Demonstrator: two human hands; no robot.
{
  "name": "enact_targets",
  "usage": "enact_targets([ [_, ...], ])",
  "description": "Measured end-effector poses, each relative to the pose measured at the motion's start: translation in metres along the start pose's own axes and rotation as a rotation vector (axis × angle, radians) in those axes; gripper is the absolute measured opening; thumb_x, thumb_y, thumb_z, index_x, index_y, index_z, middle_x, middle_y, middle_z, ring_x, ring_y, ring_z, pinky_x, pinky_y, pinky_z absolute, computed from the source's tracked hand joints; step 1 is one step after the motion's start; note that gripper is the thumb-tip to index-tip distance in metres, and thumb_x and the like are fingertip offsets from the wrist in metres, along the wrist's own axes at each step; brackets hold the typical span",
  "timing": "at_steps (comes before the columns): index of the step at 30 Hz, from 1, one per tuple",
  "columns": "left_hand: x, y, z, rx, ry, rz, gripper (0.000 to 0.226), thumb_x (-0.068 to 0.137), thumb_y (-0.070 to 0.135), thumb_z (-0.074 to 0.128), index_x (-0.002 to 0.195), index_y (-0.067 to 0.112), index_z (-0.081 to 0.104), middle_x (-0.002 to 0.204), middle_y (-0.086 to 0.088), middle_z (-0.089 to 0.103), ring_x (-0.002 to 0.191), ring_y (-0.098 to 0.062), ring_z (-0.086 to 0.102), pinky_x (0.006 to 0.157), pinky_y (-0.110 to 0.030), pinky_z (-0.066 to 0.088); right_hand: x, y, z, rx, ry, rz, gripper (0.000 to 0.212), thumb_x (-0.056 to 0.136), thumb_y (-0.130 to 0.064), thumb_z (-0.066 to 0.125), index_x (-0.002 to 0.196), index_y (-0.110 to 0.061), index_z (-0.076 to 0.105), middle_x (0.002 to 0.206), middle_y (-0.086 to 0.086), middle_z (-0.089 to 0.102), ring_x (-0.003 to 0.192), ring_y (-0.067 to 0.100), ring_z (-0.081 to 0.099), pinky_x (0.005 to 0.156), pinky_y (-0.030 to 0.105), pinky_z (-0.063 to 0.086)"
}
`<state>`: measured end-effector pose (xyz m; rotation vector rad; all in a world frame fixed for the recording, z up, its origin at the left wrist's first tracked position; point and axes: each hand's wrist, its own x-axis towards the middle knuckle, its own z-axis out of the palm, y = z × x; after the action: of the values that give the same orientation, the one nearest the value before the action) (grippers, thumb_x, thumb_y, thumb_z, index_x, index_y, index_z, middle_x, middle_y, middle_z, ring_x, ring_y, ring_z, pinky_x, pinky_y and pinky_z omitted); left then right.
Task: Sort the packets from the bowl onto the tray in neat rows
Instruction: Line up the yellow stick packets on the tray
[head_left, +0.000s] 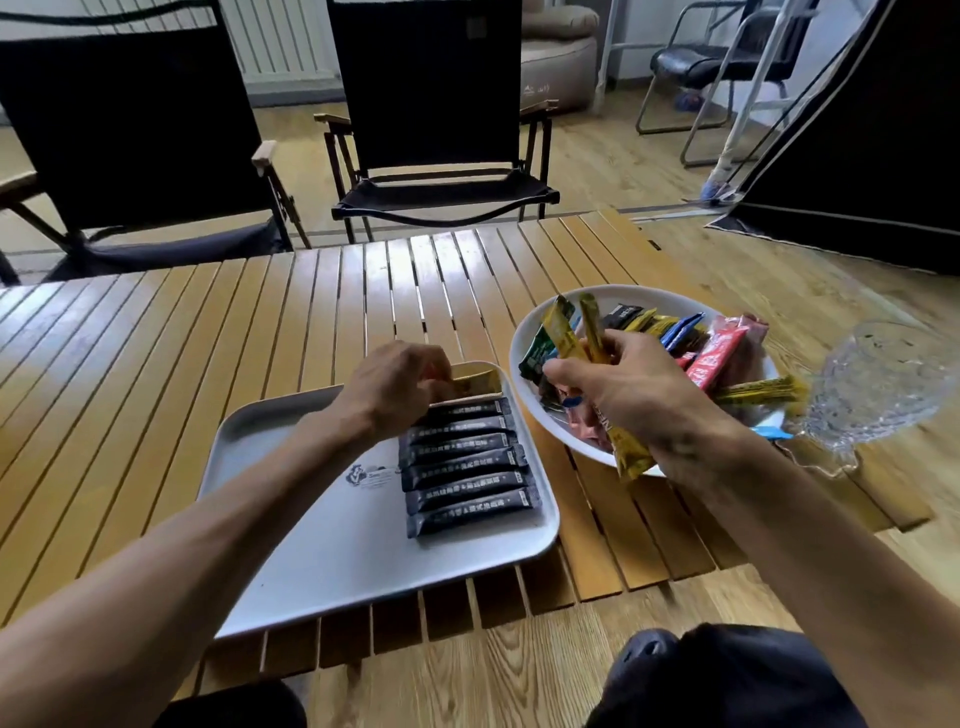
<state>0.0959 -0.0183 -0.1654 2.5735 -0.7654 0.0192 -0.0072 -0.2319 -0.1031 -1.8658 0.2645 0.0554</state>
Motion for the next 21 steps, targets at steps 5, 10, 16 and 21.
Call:
enact_targets([
  [5,0.000,0.000,0.003,0.046,0.002,0.023,0.009,0.088,0.015,0.061,0.089,0.015,0.070,0.095,-0.008,0.067,0.085,-0.020,0.059,0.075,-0.038,0.054,0.000,-0.001,0.001,0.048,0.003,0.017,0.010,0.094,-0.022,0.058,0.095,-0.013,0.061,0.085,0.011,0.064,0.067,0.020,0.058,0.062,0.034,0.048],
  [10,-0.007,-0.001,0.000,0.017,0.042,-0.017,0.015,0.091,0.014,0.058,0.104,0.013,0.067,0.103,-0.007,0.065,0.091,-0.018,0.060,0.075,-0.031,0.053,-0.001,-0.001,-0.001,0.077,-0.049,-0.004,0.011,0.095,-0.019,0.055,0.094,-0.010,0.062,0.090,0.016,0.066,0.068,0.019,0.063,0.070,0.042,0.050],
  [16,-0.021,0.052,-0.029,-0.435,0.166,-0.104,0.022,0.094,0.020,0.055,0.110,0.009,0.064,0.101,0.001,0.066,0.091,-0.008,0.061,0.069,-0.014,0.048,-0.002,-0.002,0.003,0.219,-0.130,0.059,0.009,0.093,-0.021,0.062,0.097,-0.015,0.066,0.096,0.010,0.071,0.087,0.020,0.066,0.073,0.035,0.050],
  [21,-0.037,0.085,-0.034,-0.739,0.055,-0.227,0.022,0.093,0.025,0.056,0.106,0.011,0.066,0.097,-0.002,0.068,0.090,-0.011,0.063,0.065,-0.015,0.049,-0.005,-0.002,0.009,0.200,-0.118,0.006,0.009,0.090,-0.019,0.065,0.095,-0.014,0.071,0.103,0.013,0.072,0.096,0.025,0.063,0.076,0.038,0.048],
])
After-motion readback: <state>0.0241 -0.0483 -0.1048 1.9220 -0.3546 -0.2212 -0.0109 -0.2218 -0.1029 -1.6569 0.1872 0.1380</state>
